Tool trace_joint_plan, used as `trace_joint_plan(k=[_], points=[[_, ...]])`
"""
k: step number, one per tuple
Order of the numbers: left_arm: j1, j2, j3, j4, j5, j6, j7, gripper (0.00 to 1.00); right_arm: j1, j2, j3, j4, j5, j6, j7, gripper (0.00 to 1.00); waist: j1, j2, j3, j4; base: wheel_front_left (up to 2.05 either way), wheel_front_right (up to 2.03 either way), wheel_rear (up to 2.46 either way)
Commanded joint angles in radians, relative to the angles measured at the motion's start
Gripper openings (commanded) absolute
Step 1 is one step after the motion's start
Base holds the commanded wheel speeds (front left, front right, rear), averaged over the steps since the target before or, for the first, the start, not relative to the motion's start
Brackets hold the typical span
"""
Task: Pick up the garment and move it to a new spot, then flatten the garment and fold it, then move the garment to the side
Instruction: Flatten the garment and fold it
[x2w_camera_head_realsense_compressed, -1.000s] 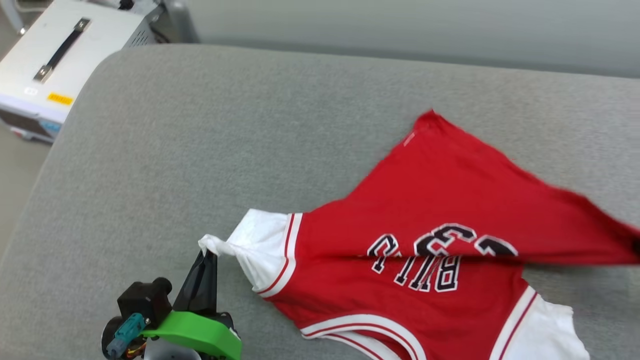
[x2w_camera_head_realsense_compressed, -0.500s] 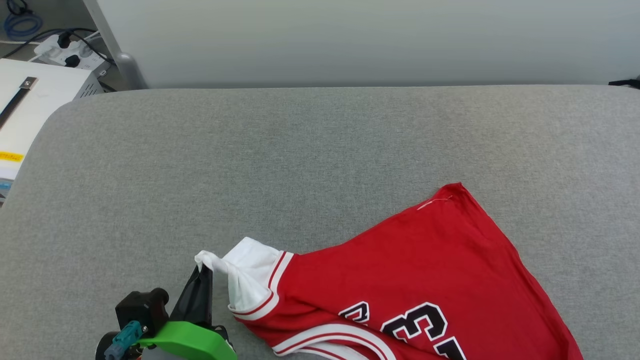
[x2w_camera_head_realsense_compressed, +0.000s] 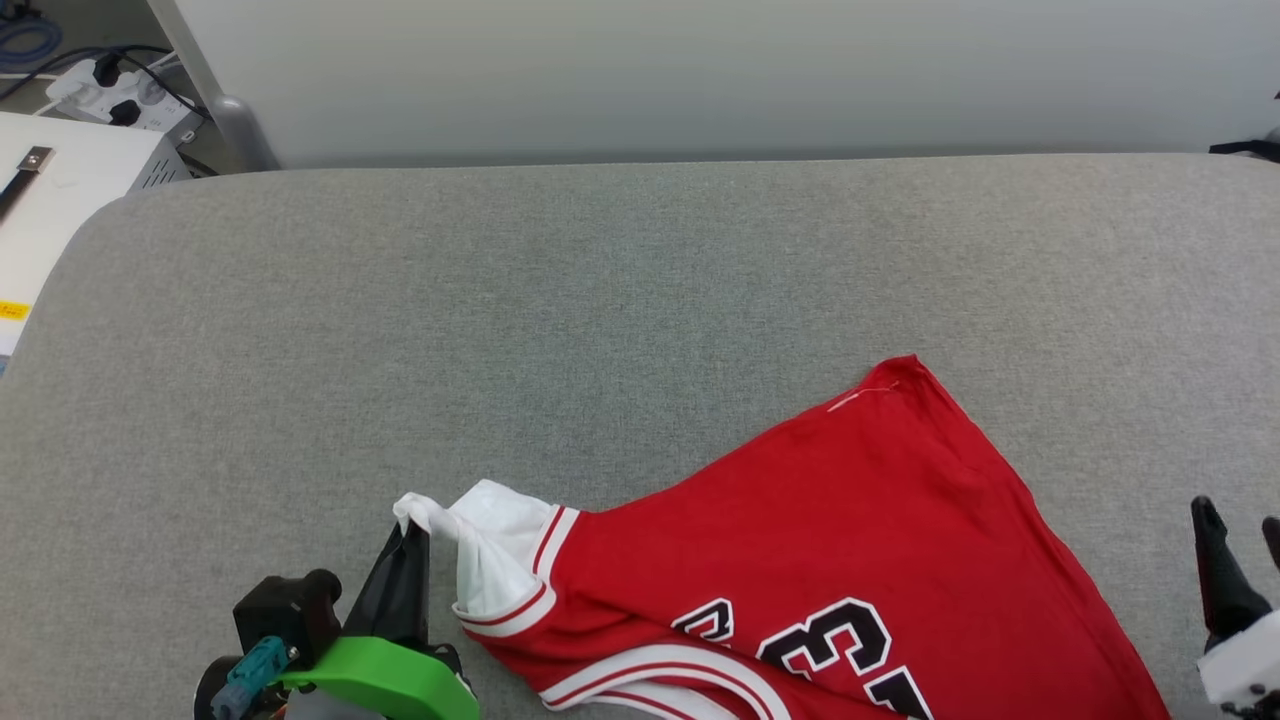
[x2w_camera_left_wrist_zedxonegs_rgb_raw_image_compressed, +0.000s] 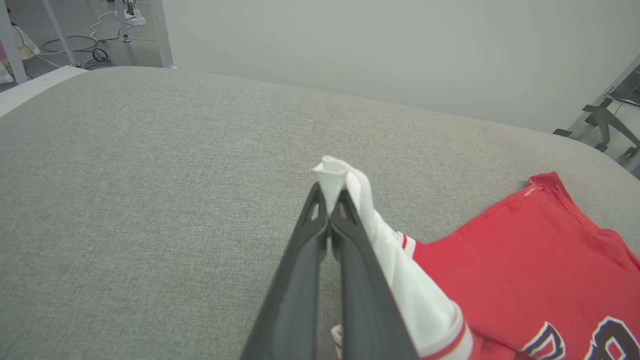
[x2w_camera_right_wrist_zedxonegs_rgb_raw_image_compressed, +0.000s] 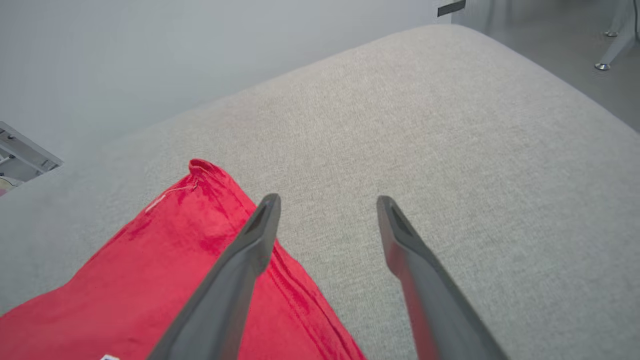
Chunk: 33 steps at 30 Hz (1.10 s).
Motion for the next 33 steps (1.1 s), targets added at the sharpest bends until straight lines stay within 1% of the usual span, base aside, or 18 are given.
trace_joint_plan(k=[1,5,7,9,11,13,16,19,22,25,28,31,33], points=[[-0.02,0.002,-0.002,-0.006,-0.003,0.007,-0.007,0.0,-0.041,-0.022,0.02,0.019,-0.006,0.0,-0.031,1.0,0.0001,0.0,0.004,0.007,0.0,0.0,0.0],[-0.043,-0.005,-0.009,-0.007,0.002,0.006,-0.013,0.0,-0.138,-0.092,0.084,0.078,-0.002,0.0,-0.065,1.0,0.0001,0.0,0.019,0.029,0.0,0.0,0.0],[-0.059,-0.011,-0.017,-0.005,0.005,0.002,-0.016,0.0,-0.198,-0.133,0.118,0.115,-0.002,0.0,-0.064,1.0,0.0001,0.0,0.033,0.048,0.0,0.0,0.0],[-0.075,-0.019,-0.024,-0.002,0.006,-0.001,-0.021,0.0,-0.258,-0.174,0.16,0.162,0.008,0.0,-0.038,1.0,0.0001,0.0,0.046,0.067,0.0,0.0,0.0],[-0.095,-0.028,-0.035,0.002,0.009,-0.008,-0.026,0.0,-0.317,-0.225,0.201,0.208,0.025,0.0,0.014,1.0,0.0001,0.0,0.067,0.092,0.0,0.0,0.0],[-0.121,-0.038,-0.046,0.011,0.013,-0.018,-0.034,0.0,-0.368,-0.278,0.244,0.253,0.05,0.0,0.097,1.0,0.0001,0.0,0.082,0.121,0.0,0.0,0.0],[-0.156,-0.048,-0.06,0.032,0.017,-0.033,-0.043,0.0,-0.445,-0.348,0.319,0.302,0.106,0.0,0.259,1.0,0.0001,0.0,0.104,0.159,0.0,0.0,0.0],[-0.186,-0.058,-0.073,0.047,0.021,-0.047,-0.051,0.0,-0.51,-0.39,0.377,0.331,0.152,0.0,0.394,1.0,0.0001,0.0,0.127,0.188,0.0,0.0,0.0],[-0.216,-0.068,-0.081,0.06,0.023,-0.06,-0.062,0.0,-0.568,-0.416,0.44,0.353,0.174,0.0,0.49,1.0,0.0001,0.0,0.156,0.209,0.0,0.0,0.0],[-0.243,-0.076,-0.088,0.072,0.028,-0.068,-0.071,0.0,-0.611,-0.434,0.506,0.374,0.174,0.0,0.525,1.0,0.0001,0.0,0.181,0.221,0.0,0.0,0.0],[-0.265,-0.086,-0.096,0.083,0.031,-0.075,-0.078,0.0,-0.65,-0.452,0.577,0.41,0.166,0.0,0.527,1.0,0.0001,0.0,0.208,0.227,0.0,0.0,0.0],[-0.277,-0.093,-0.1,0.095,0.032,-0.081,-0.084,0.0,-0.681,-0.466,0.637,0.455,0.157,0.0,0.5,1.0,0.0001,0.0,0.228,0.228,0.0,0.0,0.0],[-0.285,-0.098,-0.103,0.105,0.031,-0.084,-0.088,0.0,-0.694,-0.466,0.673,0.499,0.173,0.0,0.477,1.0,0.0001,0.0,0.24,0.23,0.0,0.0,0.0]])
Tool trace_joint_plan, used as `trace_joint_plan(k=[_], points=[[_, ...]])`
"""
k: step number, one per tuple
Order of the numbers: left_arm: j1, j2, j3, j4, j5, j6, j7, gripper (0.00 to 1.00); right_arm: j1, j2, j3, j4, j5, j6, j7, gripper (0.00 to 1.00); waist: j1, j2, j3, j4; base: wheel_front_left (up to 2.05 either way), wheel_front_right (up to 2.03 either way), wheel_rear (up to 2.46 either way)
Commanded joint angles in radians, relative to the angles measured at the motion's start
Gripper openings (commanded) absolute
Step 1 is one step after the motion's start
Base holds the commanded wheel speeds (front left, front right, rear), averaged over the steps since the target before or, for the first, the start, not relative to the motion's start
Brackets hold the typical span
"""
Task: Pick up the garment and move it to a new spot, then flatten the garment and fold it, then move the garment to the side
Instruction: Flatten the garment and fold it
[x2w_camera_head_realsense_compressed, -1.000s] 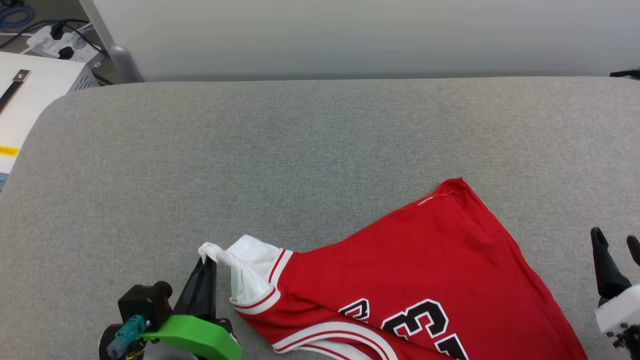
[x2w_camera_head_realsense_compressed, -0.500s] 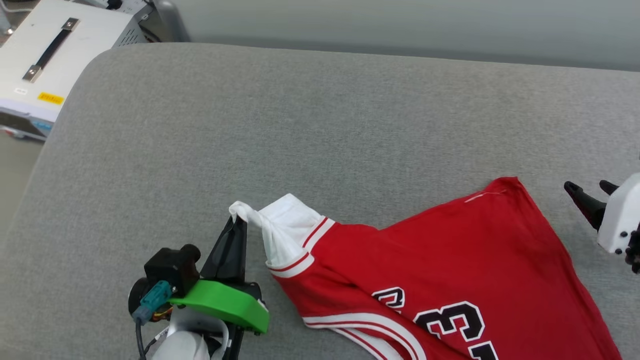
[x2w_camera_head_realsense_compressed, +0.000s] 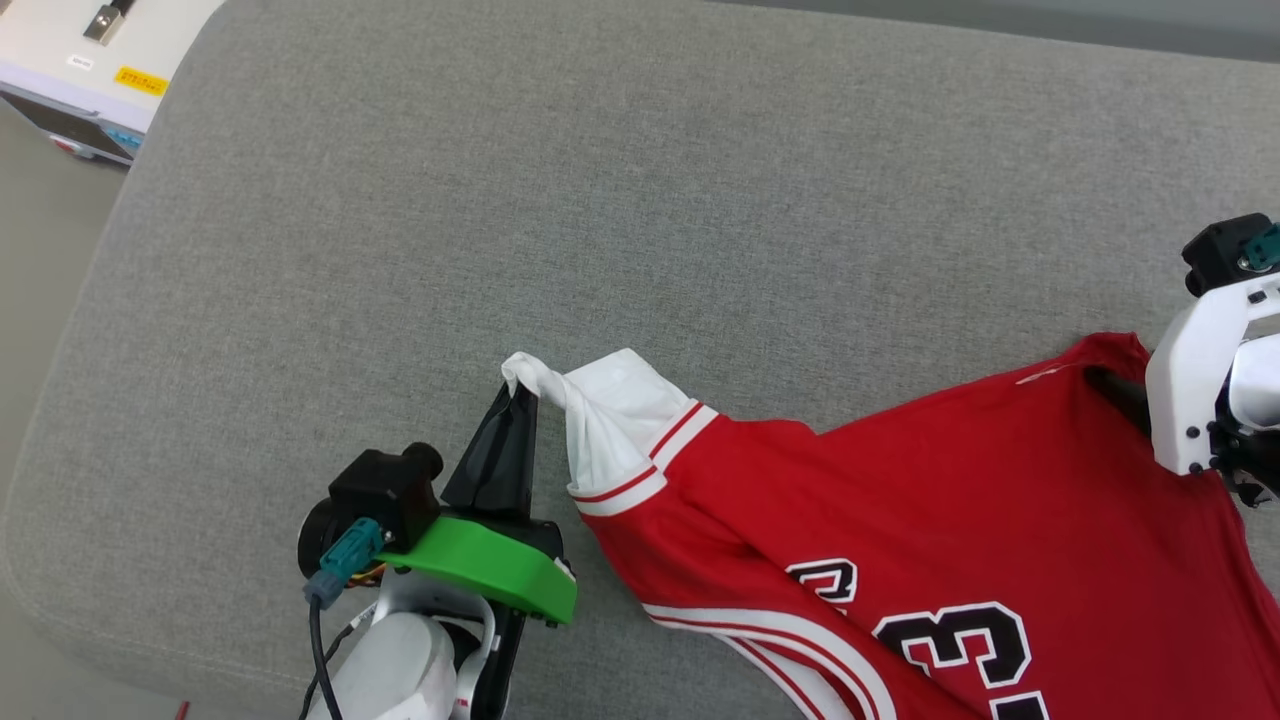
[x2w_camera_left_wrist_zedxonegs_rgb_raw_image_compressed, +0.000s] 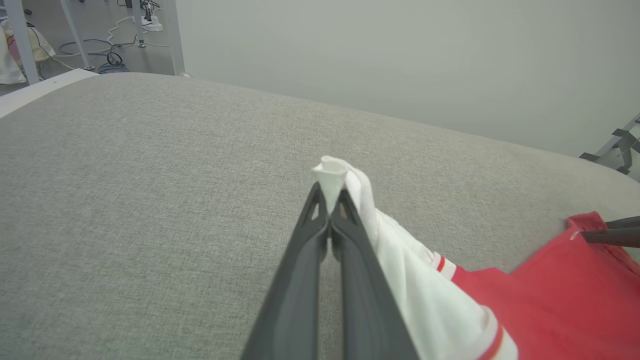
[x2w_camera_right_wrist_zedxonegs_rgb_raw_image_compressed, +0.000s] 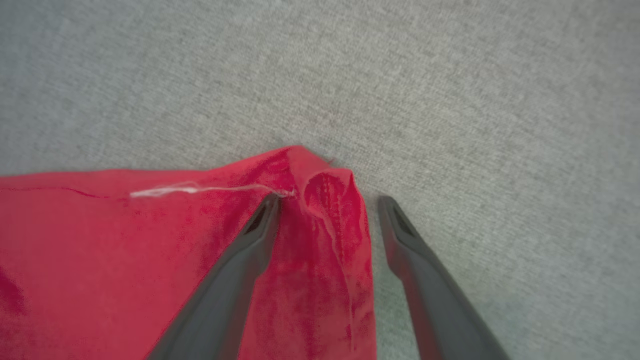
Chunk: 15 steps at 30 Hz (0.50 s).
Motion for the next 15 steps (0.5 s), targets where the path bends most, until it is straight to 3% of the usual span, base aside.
trace_joint_plan(k=[1,5,6,8,15], points=[[-0.022,-0.005,-0.001,0.007,0.002,-0.011,-0.009,0.0,-0.007,0.0,0.023,0.036,0.018,0.0,0.002,1.0,0.0,0.0,0.026,0.012,0.0,0.0,0.0],[-0.03,-0.01,0.0,0.022,0.0,-0.017,-0.016,0.0,0.004,0.001,0.092,0.116,0.088,0.0,0.083,1.0,0.0,0.0,0.034,0.012,0.0,0.0,0.0],[-0.03,-0.011,0.001,0.026,-0.001,-0.018,-0.018,0.0,0.006,0.002,0.111,0.126,0.113,0.0,0.111,0.81,0.0,0.0,0.034,0.011,0.0,0.0,0.0],[-0.03,-0.01,0.004,0.032,-0.002,-0.018,-0.02,0.0,0.003,0.0,0.14,0.128,0.148,0.0,0.139,0.0,0.0,0.0,0.034,0.006,0.0,0.0,0.0],[-0.027,-0.014,0.018,0.054,-0.018,-0.016,-0.025,0.0,-0.049,-0.005,0.17,0.119,0.228,0.0,0.114,0.0,0.0,0.0,0.007,-0.014,0.0,0.0,0.0]])
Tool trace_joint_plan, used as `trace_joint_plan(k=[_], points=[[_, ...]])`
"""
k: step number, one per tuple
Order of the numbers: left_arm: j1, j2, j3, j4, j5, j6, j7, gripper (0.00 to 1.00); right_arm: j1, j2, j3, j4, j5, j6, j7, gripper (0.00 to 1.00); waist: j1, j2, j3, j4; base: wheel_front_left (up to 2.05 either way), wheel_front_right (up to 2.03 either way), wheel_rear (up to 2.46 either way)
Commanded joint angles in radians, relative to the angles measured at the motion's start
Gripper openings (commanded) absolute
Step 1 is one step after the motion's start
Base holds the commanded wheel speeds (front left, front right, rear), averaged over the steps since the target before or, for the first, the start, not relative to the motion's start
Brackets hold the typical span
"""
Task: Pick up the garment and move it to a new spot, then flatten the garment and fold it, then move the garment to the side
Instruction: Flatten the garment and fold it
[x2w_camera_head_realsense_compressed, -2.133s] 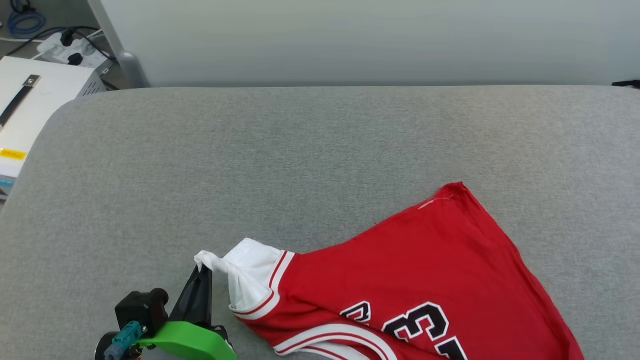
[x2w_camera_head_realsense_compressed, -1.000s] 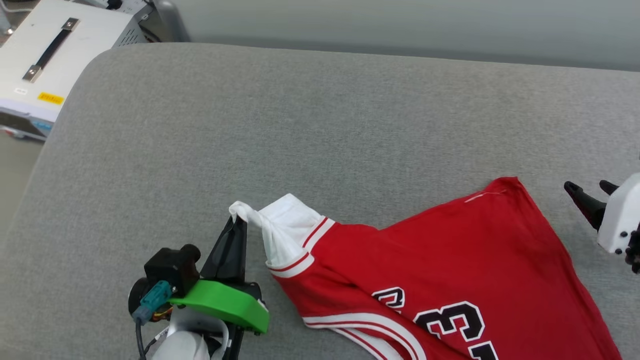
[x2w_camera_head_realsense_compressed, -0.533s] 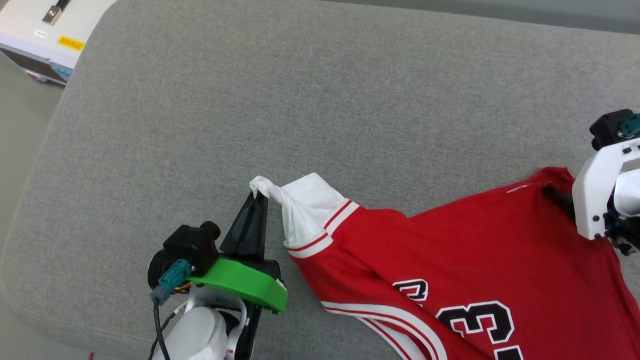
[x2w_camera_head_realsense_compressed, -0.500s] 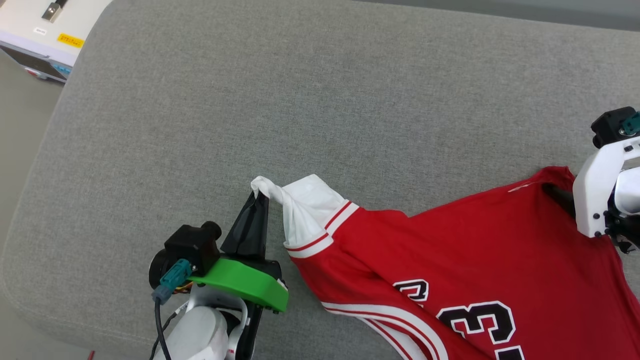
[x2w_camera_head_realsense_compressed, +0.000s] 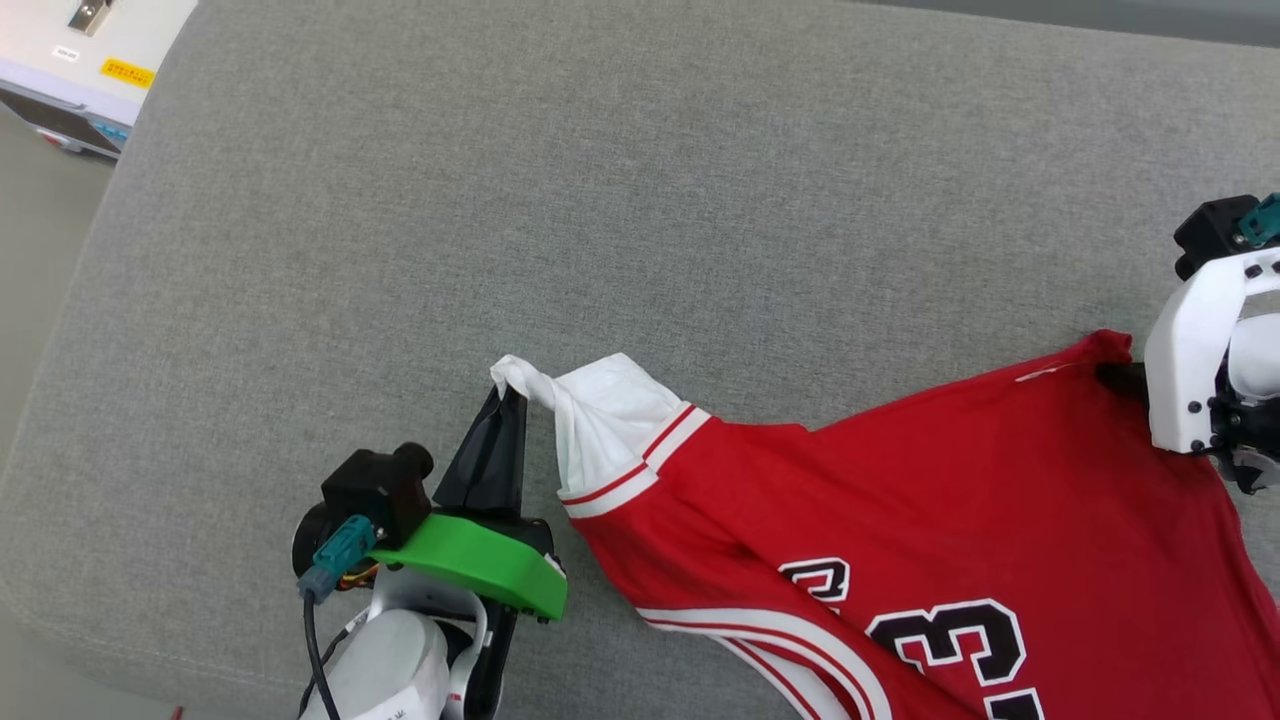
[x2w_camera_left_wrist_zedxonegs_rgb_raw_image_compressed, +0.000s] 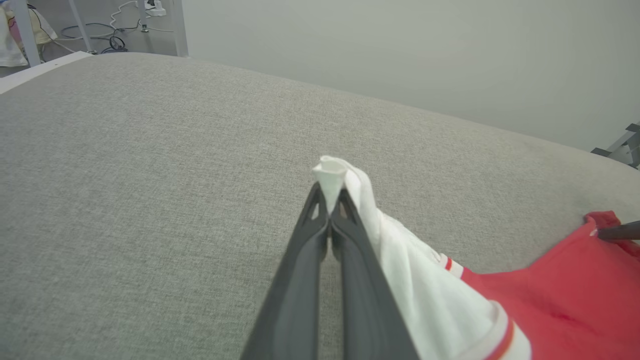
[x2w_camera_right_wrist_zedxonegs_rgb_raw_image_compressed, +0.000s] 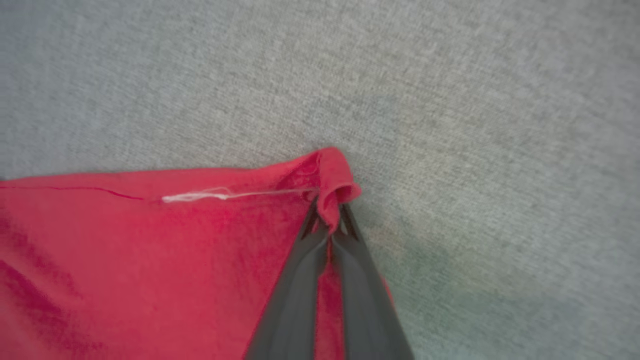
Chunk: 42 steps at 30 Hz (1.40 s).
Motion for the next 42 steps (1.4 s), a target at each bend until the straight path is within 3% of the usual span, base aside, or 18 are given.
trace_joint_plan(k=[1,10,17,27,42], points=[[-0.019,-0.007,0.004,0.007,-0.01,0.0,-0.009,0.0,0.027,0.026,0.032,0.028,0.016,0.001,-0.002,0.0,0.0,0.0,-0.022,-0.012,0.0,0.0,0.0],[-0.081,-0.002,0.042,0.066,-0.049,0.009,0.024,0.0,-0.046,0.033,-0.049,0.043,0.084,0.001,-0.143,0.0,0.0,0.0,-0.129,-0.054,0.0,0.0,0.0],[-0.272,0.027,0.075,0.203,-0.08,-0.051,0.053,0.0,-0.112,0.047,-0.078,0.085,0.041,0.001,-0.228,0.0,0.0,0.0,-0.179,-0.113,0.0,0.0,0.0],[-0.71,0.06,0.086,0.55,-0.075,-0.134,0.096,0.0,-0.319,0.129,-0.152,0.196,-0.169,0.001,-0.387,0.0,0.0,0.0,-0.16,-0.189,0.0,0.0,0.0],[-1.316,0.179,0.071,0.828,0.028,-0.155,0.064,0.0,-0.819,0.243,-0.31,0.385,-0.422,0.001,-0.648,0.0,0.0,0.0,-0.002,-0.273,0.0,0.0,0.0]])
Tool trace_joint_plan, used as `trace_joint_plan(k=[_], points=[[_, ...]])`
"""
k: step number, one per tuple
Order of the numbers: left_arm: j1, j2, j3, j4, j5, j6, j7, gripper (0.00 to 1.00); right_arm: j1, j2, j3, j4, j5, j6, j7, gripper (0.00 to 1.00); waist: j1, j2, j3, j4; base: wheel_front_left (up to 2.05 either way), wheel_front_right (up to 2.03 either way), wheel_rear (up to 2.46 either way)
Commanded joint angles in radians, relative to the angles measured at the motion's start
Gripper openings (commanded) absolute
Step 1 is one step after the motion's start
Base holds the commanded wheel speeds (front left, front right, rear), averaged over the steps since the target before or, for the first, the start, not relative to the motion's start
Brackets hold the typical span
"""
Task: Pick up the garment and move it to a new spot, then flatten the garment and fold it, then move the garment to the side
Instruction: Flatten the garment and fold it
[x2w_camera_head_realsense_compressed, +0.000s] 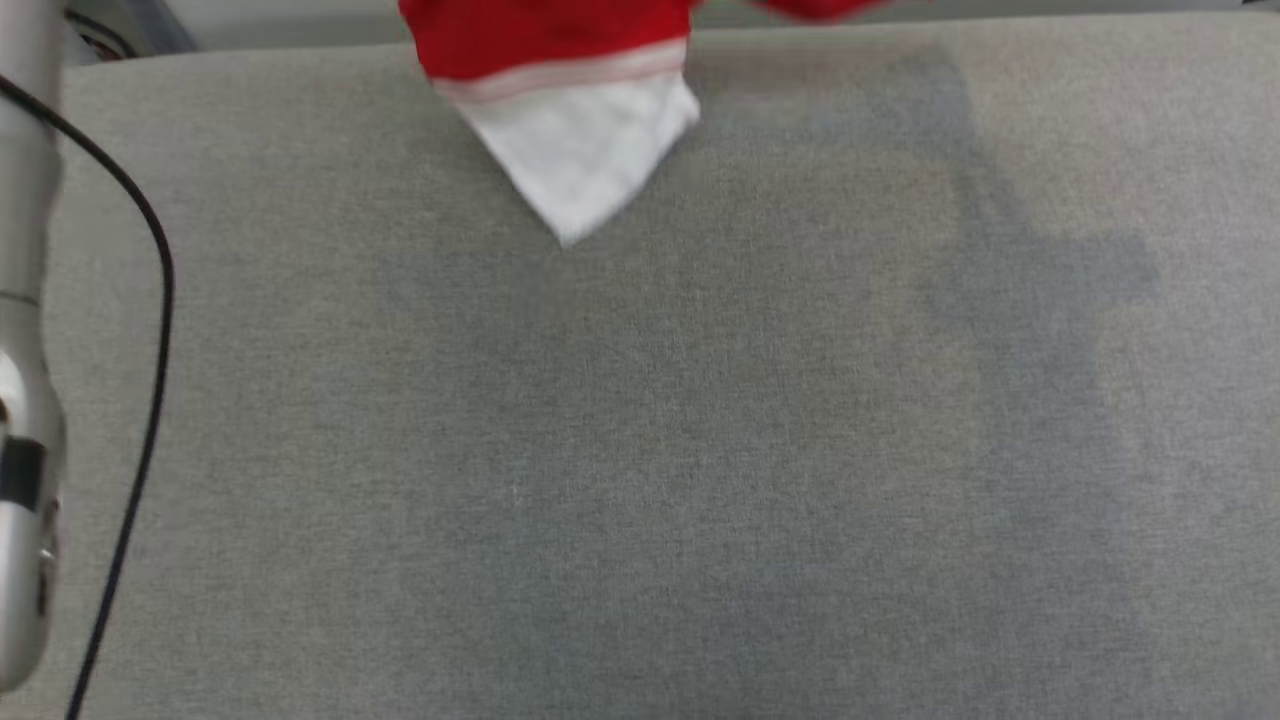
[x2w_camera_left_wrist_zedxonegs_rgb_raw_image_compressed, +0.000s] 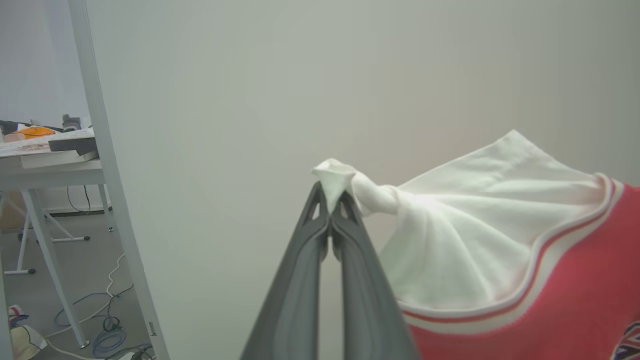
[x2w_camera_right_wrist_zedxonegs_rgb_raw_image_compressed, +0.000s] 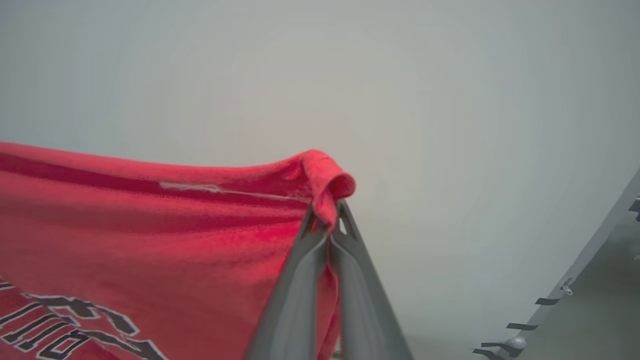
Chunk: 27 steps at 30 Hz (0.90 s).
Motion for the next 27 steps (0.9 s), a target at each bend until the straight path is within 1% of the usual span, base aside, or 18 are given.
trace_joint_plan(k=[1,8,12,15,19,24,27], points=[[-0.036,0.014,0.002,0.017,0.009,0.002,-0.007,0.0,-0.028,-0.005,-0.011,0.023,-0.018,-0.001,-0.015,0.0,-0.0001,0.0,0.058,-0.021,0.0,0.0,0.0],[-0.182,0.016,-0.007,0.074,0.019,0.0,-0.005,0.0,-0.186,0.021,-0.019,0.091,-0.055,-0.001,-0.056,0.0,-0.0001,0.0,0.192,-0.008,0.0,0.0,0.0],[-0.206,0.005,-0.014,0.107,0.02,-0.003,-0.025,0.0,-0.215,0.042,-0.007,0.118,-0.047,-0.001,-0.084,0.0,-0.0001,0.0,0.258,0.0,0.0,0.0,0.0],[-0.194,-0.011,-0.018,0.136,0.013,-0.01,-0.042,0.0,-0.206,0.054,0.012,0.14,-0.033,-0.001,-0.098,0.0,-0.0001,0.0,0.282,0.005,0.0,0.0,0.0],[-0.173,-0.024,-0.017,0.172,-0.004,-0.021,-0.057,0.0,-0.186,0.053,0.045,0.155,0.005,-0.001,-0.1,0.0,-0.0001,0.0,0.311,0.013,0.0,0.0,0.0],[-0.115,-0.038,-0.013,0.204,-0.035,-0.036,-0.074,0.0,-0.121,0.028,0.116,0.142,0.066,-0.001,-0.098,0.0,-0.0001,0.0,0.324,0.026,0.0,0.0,0.0],[-0.041,-0.046,-0.014,0.2,-0.061,-0.044,-0.084,0.0,-0.042,0.006,0.171,0.123,0.115,-0.001,-0.1,0.0,-0.0001,0.0,0.311,0.035,0.0,0.0,0.0]])
